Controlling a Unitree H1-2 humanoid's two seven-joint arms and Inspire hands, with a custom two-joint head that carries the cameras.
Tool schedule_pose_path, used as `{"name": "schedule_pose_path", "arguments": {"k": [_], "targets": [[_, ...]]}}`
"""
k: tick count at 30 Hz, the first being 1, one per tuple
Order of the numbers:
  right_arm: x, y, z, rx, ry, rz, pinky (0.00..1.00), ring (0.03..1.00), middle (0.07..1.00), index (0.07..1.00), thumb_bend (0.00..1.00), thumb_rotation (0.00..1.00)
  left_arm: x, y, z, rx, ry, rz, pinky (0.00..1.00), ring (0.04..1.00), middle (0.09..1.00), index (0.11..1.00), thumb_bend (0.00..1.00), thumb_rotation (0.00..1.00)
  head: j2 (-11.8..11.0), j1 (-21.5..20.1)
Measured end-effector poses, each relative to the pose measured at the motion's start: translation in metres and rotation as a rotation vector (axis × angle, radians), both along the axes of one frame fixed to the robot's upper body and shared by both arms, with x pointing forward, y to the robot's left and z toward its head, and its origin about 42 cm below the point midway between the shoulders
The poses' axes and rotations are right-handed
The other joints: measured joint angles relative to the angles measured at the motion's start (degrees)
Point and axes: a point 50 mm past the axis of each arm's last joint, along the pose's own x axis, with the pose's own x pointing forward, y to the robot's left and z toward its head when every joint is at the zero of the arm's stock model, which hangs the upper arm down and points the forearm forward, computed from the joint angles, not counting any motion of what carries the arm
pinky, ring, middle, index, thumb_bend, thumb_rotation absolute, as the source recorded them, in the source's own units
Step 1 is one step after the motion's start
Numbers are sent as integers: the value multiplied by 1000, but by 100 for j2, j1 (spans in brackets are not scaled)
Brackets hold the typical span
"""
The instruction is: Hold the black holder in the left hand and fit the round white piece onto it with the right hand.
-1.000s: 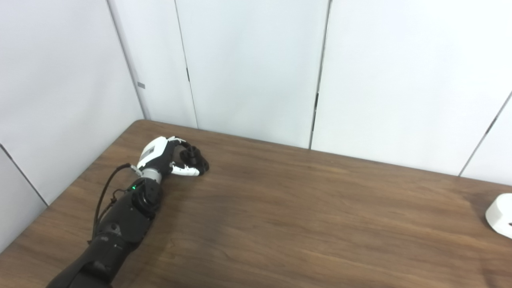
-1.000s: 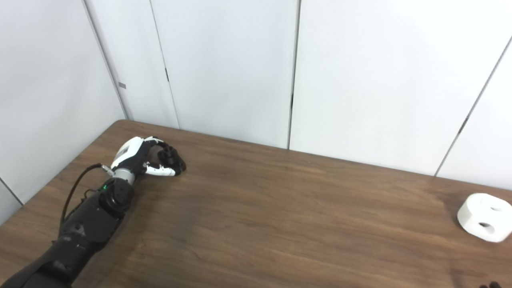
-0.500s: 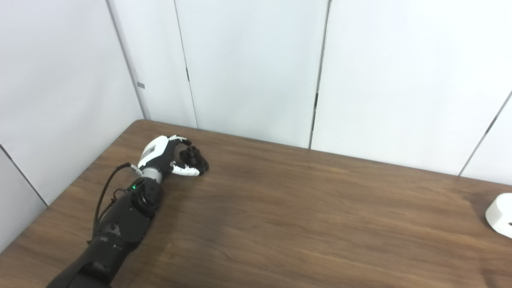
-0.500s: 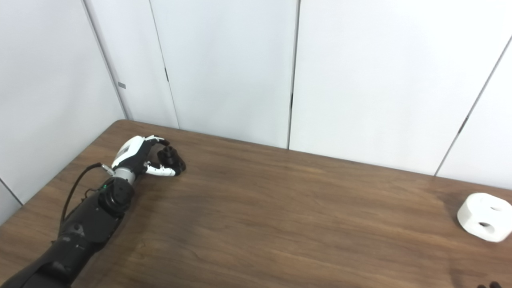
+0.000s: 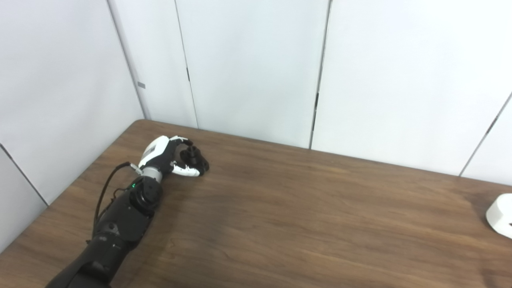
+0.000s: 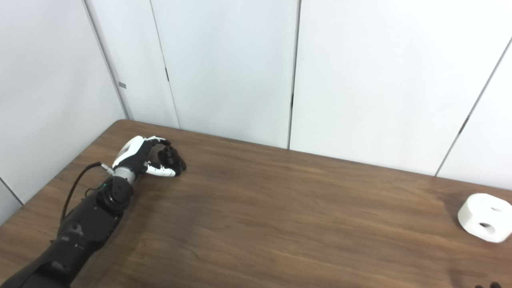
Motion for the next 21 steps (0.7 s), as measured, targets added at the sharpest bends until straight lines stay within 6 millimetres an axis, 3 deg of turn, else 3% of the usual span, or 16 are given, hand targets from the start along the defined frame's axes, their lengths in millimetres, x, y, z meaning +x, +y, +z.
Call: {"name": "schedule_pose_path", "arguments": {"k": [6, 9, 18, 19, 21], "targets": [[0, 0, 0, -13, 1, 0, 1000, 1000, 948, 1000, 656, 1000, 0, 1, -1, -3, 20, 17, 998, 1000, 940, 784, 943, 141, 44, -18], [0, 0, 0, -17, 1, 1, 1000, 1000, 949, 1000, 666, 1000, 0, 1, -2, 1, 26, 23, 987, 995, 921, 744, 899, 185, 44, -18], [0, 0, 0, -20, 1, 1, 1000, 1000, 950, 1000, 629, 1000, -1, 0, -5, -34, 39, 67, 1000, 1000, 904, 622, 805, 192, 79, -26], [0, 0, 0, -20, 1, 1, 1000, 1000, 948, 1000, 619, 1000, -1, 0, -5, -35, 38, 67, 1000, 1000, 903, 598, 786, 186, 97, -35], [0, 0, 0, -19, 0, 1, 1000, 1000, 946, 1000, 616, 1000, -1, 0, -5, -35, 38, 66, 1000, 1000, 901, 514, 577, 98, 97, -35]]}}
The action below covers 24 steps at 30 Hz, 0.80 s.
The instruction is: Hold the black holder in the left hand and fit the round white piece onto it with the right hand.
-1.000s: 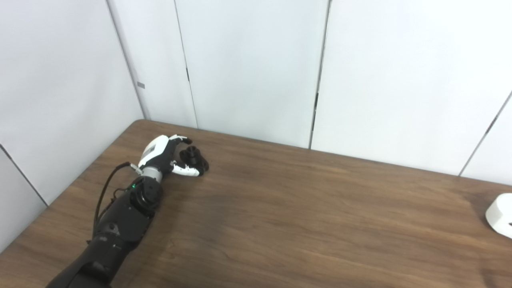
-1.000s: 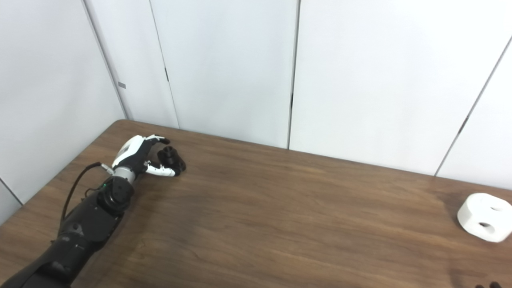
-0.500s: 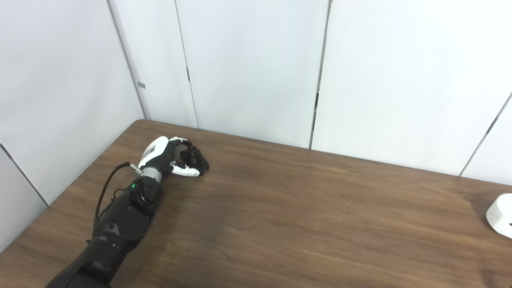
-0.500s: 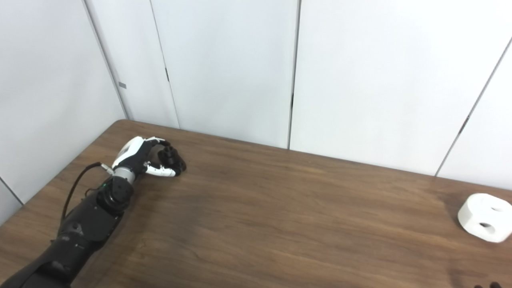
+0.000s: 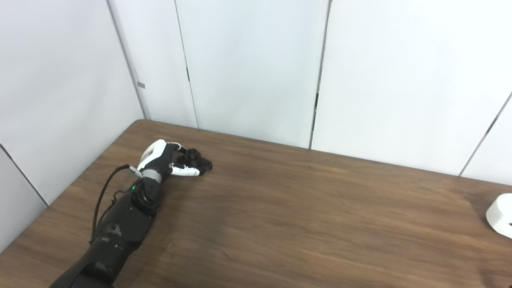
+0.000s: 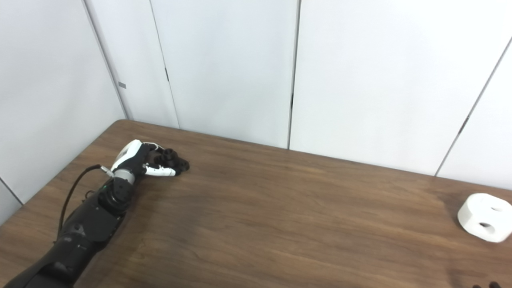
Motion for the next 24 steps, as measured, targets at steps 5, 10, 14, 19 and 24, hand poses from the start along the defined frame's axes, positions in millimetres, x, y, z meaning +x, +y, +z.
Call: {"name": "schedule_pose_path", "arguments": {"k": [5, 10, 14, 19, 24], "targets": [[0, 0, 0, -4, -1, 1, 1000, 1000, 951, 1000, 615, 1000, 0, -2, -1, 8, 1, -13, 1000, 995, 878, 489, 522, 65, 0, 0], [0, 0, 0, -7, -1, 2, 1000, 1000, 958, 1000, 622, 1000, 1, -5, -2, 24, -2, -30, 977, 974, 844, 488, 519, 57, 35, -26], [0, 0, 0, -12, 0, 2, 1000, 1000, 957, 1000, 638, 1000, 1, -7, 0, 34, -7, -40, 964, 972, 839, 487, 520, 55, 70, -53], [0, 1, 1, -12, 0, 3, 1000, 1000, 974, 1000, 678, 1000, -2, -9, 1, 33, -17, -49, 967, 966, 818, 486, 522, 52, 105, -88], [0, 2, 1, -17, 2, 10, 1000, 1000, 984, 1000, 712, 1000, -9, -11, -2, 36, -25, -70, 924, 954, 804, 485, 522, 50, 184, -193]]}}
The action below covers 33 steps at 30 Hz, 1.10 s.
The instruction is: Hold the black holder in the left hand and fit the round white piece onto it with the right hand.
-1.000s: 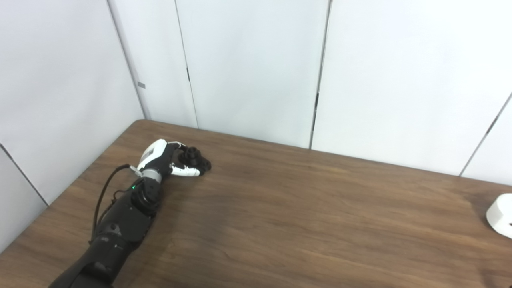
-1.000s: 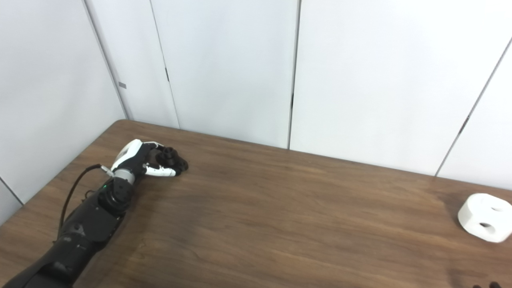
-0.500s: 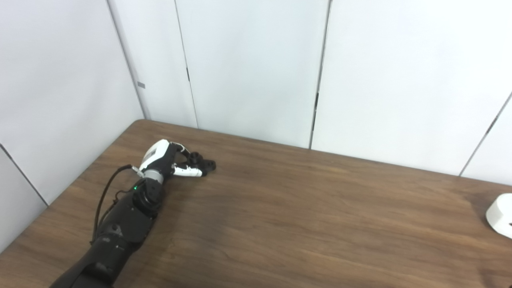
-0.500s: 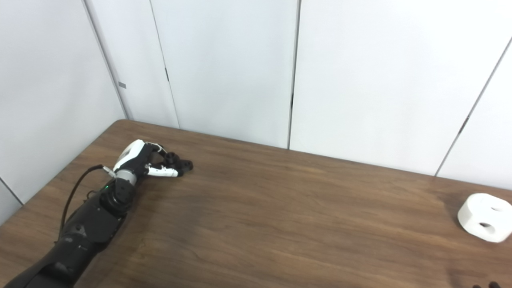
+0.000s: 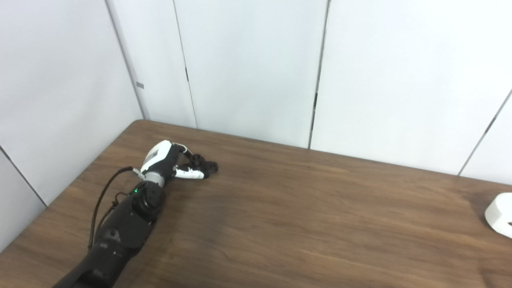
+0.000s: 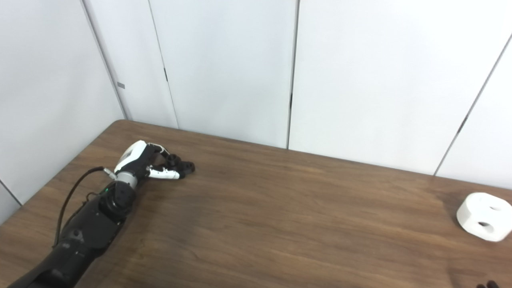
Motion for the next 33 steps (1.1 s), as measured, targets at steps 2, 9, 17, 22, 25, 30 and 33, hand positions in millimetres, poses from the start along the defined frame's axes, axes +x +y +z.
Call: {"name": "schedule_pose_path", "arguments": {"k": [2, 9, 17, 22, 25, 30, 33], "targets": [[0, 1, 0, 0, 1, 2, 1000, 1000, 984, 1000, 710, 1000, -1, 0, 1, 2, -7, -8, 910, 946, 798, 485, 522, 49, 0, -26], [0, 5, 3, 4, 14, 7, 1000, 1000, 984, 1000, 714, 1000, -22, -13, -5, 14, -19, -54, 926, 927, 805, 486, 522, 49, 70, -228], [-1, 11, 6, -22, 32, 0, 1000, 1000, 965, 1000, 714, 1000, -48, -33, -12, 12, -31, -105, 916, 937, 813, 485, 522, 54, 185, -440], [-1, 16, 6, -28, 34, -5, 1000, 996, 954, 1000, 724, 1000, -64, -63, -16, -11, -48, -176, 936, 932, 809, 485, 522, 58, 360, -633], [-2, 18, 7, -36, 34, -3, 1000, 993, 955, 1000, 721, 1000, -75, -89, -15, -31, -55, -227, 922, 921, 799, 486, 522, 59, 431, -721], [-2, 20, 8, -42, 35, 3, 1000, 993, 956, 1000, 716, 1000, -94, -121, -15, -13, -54, -302, 952, 906, 793, 486, 522, 59, 571, -852], [-3, 22, 9, -54, 39, 4, 1000, 990, 955, 1000, 710, 1000, -105, -135, -15, 18, -46, -345, 994, 902, 793, 487, 521, 60, 633, -941]]}}
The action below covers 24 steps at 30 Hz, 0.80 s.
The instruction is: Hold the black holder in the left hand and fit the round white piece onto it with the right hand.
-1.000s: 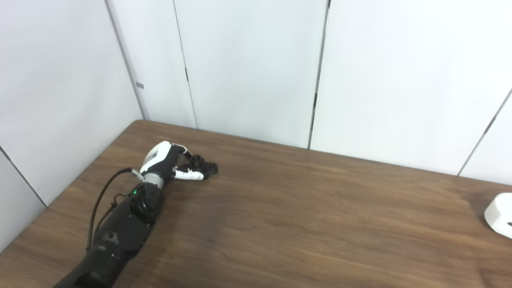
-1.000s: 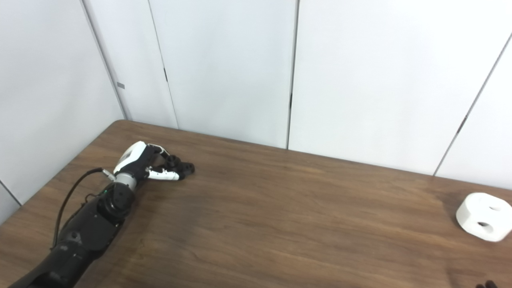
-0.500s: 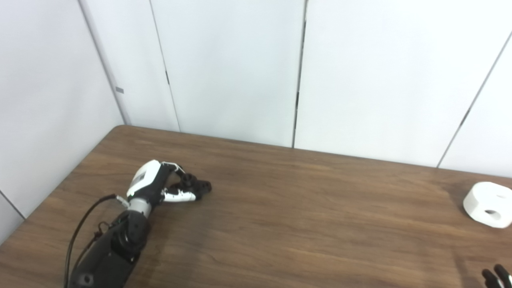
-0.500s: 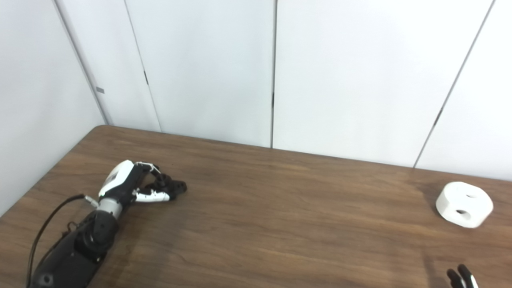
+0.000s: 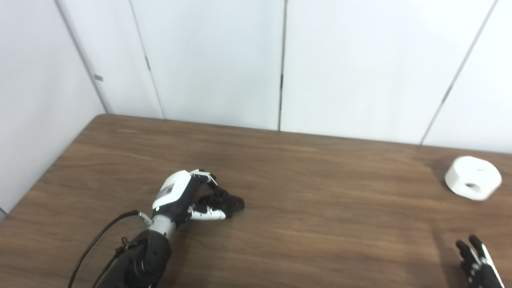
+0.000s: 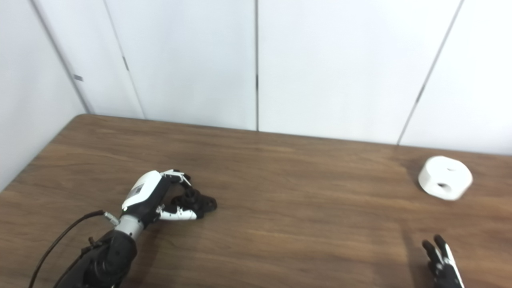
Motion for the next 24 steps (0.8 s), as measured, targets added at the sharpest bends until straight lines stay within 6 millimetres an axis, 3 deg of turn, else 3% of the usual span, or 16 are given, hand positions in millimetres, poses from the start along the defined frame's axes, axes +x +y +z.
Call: {"name": "schedule_pose_path", "arguments": {"k": [8, 24], "targets": [[-2, 7, 2, 6, 8, 1, 1000, 993, 959, 1000, 671, 1000, -23, -41, 3, 59, -23, -80, 980, 900, 785, 486, 521, 58, 272, -395], [1, 35, 11, -19, 33, -2, 1000, 988, 952, 1000, 635, 1000, -59, -126, -6, 27, -16, -199, 967, 892, 782, 487, 523, 55, 606, -1072]]}}
